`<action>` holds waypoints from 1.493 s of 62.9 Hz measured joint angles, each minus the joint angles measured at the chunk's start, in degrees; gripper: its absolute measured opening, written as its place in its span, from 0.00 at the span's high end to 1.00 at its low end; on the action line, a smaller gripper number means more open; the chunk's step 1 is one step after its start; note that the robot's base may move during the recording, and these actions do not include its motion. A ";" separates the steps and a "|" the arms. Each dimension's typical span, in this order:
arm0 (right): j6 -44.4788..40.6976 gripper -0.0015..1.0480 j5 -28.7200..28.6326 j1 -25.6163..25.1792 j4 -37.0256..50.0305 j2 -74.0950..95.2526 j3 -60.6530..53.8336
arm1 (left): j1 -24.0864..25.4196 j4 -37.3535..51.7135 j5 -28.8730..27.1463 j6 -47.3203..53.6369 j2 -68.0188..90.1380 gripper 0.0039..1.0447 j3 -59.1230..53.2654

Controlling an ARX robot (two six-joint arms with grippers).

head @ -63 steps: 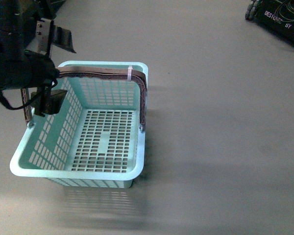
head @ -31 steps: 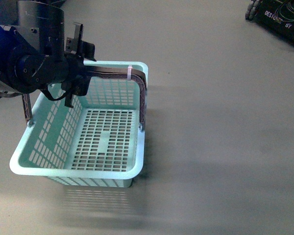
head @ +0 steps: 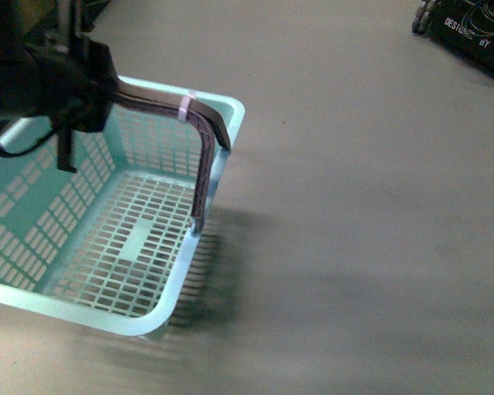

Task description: Pick mango and avocado into basket

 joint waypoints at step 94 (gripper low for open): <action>0.00 0.08 -0.04 0.00 0.00 -0.02 0.00 | 10.71 -33.16 4.98 -1.57 -67.63 0.86 -17.62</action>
